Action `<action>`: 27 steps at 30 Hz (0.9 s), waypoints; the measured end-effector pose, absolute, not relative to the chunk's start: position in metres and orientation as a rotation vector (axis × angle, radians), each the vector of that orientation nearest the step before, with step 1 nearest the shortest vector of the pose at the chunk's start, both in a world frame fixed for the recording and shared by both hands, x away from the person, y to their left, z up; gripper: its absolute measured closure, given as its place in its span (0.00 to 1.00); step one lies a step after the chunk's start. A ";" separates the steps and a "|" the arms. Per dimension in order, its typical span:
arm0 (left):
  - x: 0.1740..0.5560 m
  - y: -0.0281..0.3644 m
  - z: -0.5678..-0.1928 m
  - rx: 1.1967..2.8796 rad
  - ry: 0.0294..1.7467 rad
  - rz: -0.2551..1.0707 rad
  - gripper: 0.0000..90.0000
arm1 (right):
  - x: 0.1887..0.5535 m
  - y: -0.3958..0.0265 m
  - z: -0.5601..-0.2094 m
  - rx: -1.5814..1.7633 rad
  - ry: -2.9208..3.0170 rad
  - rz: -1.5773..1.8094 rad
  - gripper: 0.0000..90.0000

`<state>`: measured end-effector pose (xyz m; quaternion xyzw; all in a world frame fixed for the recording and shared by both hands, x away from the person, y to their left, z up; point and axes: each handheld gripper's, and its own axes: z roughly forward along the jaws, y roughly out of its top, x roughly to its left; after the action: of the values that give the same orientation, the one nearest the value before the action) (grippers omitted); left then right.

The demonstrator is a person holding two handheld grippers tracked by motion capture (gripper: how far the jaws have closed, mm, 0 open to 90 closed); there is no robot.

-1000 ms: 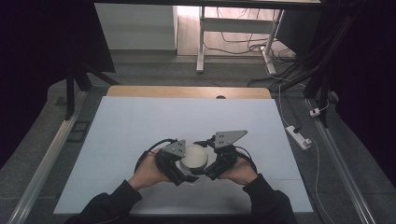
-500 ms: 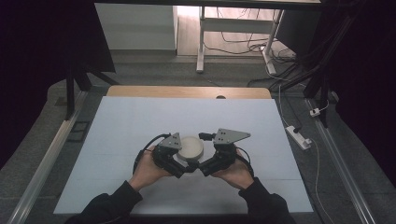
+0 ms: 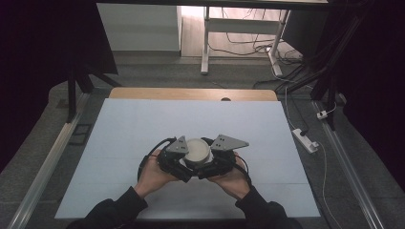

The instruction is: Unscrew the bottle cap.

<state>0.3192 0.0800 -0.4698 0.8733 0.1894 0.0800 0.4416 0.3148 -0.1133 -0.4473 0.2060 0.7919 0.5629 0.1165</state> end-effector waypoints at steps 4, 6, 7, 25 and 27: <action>0.320 0.080 -0.470 2.181 0.445 0.189 0.08 | 0.313 -0.114 -0.447 0.557 2.322 1.619 0.08; 0.321 0.082 -0.472 2.171 0.420 0.156 0.08 | 0.314 -0.114 -0.447 0.533 2.336 1.626 0.08; 0.322 0.082 -0.473 2.165 0.415 0.140 0.08 | 0.315 -0.115 -0.447 0.527 2.349 1.639 0.08; 0.326 0.083 -0.480 2.213 0.281 0.033 0.08 | 0.327 -0.129 -0.446 0.380 2.499 1.758 0.08; 0.326 0.084 -0.479 2.208 0.282 0.033 0.08 | 0.328 -0.130 -0.445 0.387 2.493 1.761 0.08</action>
<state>0.3258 0.0842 -0.4790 0.8897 0.1137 0.0131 0.4419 0.3279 -0.1300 -0.4452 0.1258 0.8099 0.5720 0.0322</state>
